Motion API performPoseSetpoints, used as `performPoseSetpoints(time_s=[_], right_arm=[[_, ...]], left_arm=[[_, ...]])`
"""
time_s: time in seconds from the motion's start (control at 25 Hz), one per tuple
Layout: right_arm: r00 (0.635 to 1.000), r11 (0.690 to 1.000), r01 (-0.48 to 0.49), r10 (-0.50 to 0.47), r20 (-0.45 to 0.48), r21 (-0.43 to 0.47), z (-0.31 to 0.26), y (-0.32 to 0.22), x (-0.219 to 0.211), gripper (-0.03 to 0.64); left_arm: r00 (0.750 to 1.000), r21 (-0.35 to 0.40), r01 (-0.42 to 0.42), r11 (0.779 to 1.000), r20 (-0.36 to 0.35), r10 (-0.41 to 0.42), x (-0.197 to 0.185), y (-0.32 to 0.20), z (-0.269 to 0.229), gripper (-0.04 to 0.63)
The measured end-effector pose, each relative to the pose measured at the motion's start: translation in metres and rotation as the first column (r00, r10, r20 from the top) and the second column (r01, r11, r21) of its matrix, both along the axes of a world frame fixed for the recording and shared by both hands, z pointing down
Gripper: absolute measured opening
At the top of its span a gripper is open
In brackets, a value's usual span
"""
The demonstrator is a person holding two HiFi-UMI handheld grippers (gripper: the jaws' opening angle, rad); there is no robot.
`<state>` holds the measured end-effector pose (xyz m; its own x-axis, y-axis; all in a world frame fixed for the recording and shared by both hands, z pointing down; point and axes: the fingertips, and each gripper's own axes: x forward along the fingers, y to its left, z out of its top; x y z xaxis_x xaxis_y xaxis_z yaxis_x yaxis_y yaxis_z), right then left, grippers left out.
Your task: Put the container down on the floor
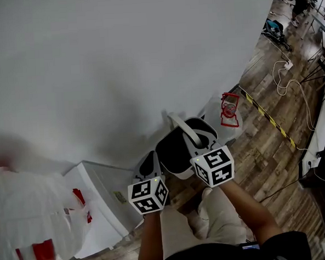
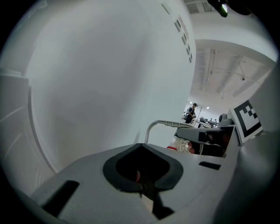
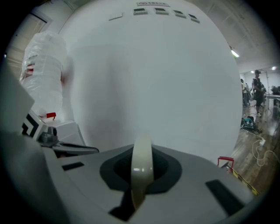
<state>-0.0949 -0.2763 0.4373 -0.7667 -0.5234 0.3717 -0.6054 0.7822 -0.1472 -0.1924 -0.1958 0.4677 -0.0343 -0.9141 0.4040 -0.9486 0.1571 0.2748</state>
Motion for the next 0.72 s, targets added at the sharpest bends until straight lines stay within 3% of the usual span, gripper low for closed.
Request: performPoseSetpoints(time_s=[0.72], right_arm=[[1.0,1.0,-0.016,0.016,0.004,0.022,0.102,-0.015,-0.012,0.031]], left_arm=[[1.0,0.001,-0.009,1.0,-0.011,0.009,-0.015,-0.013,0.115,0.012]])
